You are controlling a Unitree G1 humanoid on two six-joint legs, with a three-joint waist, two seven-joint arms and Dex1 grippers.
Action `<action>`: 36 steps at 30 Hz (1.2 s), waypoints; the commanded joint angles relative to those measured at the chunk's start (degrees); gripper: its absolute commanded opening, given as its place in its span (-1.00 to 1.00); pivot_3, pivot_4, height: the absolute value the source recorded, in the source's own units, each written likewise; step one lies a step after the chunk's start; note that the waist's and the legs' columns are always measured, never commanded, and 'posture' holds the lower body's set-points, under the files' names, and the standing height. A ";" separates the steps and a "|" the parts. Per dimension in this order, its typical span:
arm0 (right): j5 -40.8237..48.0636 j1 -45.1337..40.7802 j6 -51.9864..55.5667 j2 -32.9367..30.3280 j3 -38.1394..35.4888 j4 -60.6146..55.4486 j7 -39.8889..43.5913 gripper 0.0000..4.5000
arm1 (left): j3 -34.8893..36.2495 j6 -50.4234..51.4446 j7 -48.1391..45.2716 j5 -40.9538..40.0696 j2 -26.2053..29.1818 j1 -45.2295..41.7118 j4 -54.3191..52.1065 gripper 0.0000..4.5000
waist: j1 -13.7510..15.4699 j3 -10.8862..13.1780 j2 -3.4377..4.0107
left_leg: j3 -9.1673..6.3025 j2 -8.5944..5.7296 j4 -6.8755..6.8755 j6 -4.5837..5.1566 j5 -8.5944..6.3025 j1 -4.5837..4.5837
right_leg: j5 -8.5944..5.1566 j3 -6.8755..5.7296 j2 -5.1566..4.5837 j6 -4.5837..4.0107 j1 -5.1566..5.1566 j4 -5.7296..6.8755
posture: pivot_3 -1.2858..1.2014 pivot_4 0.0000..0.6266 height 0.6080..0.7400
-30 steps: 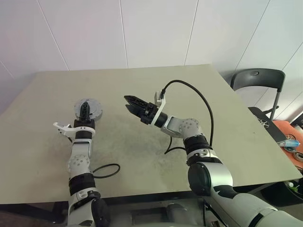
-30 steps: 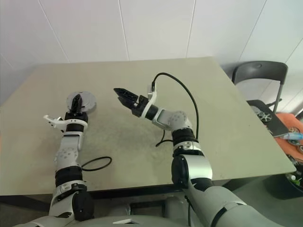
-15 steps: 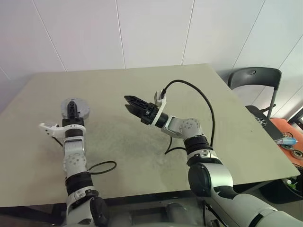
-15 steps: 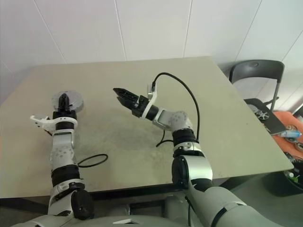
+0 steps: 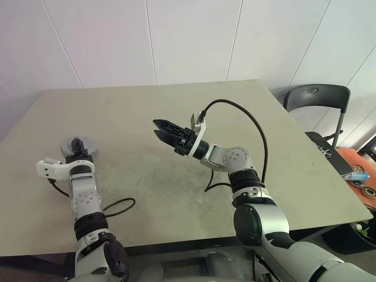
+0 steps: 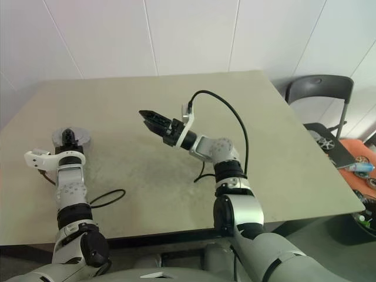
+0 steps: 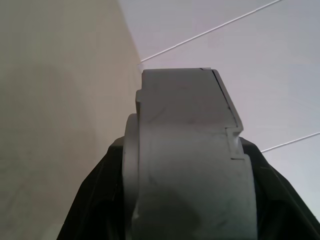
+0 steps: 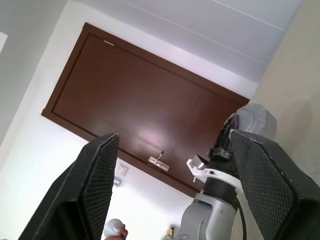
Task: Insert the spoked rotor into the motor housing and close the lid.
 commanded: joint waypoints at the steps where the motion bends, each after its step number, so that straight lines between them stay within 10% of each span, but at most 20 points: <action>1: 1.38 -0.62 -0.08 0.38 -0.07 -2.18 0.68 0.65 | -0.06 -1.85 2.46 2.78 1.60 -0.98 -0.15 0.01 | -0.02 0.00 0.00 | 0.00 0.00 0.00 0.00 0.00 0.00 | 0.00 0.00 0.00 0.00 0.00 0.01 | 0.03 -1.00 1.00; 12: 1.27 -0.78 -0.17 0.50 0.15 -2.32 0.56 0.65 | 0.26 -2.18 5.30 5.33 1.48 0.11 1.13 0.01 | -0.02 -0.02 -0.03 | 0.01 0.00 0.00 0.00 0.00 0.03 | 0.00 0.00 -0.02 0.00 0.00 0.05 | 0.03 -1.00 1.00; 19: 0.93 -1.03 -0.90 0.36 0.30 -1.57 0.71 0.66 | 1.49 -4.51 10.76 9.12 3.42 0.06 5.79 0.96 | -0.15 -0.03 -0.02 | 0.01 0.00 -0.01 -0.01 0.00 0.10 | 0.00 0.00 -0.02 0.00 0.00 0.11 | 0.03 -1.00 1.00; 36: 0.68 -1.36 -1.73 0.45 0.84 -0.64 1.14 0.66 | 3.46 -11.92 25.42 15.71 8.42 0.55 16.65 0.98 | -4.04 -0.09 0.09 | 0.03 0.33 -0.20 0.01 -0.01 1.06 | -0.01 0.54 0.77 0.00 0.79 0.35 | 0.03 -1.00 1.00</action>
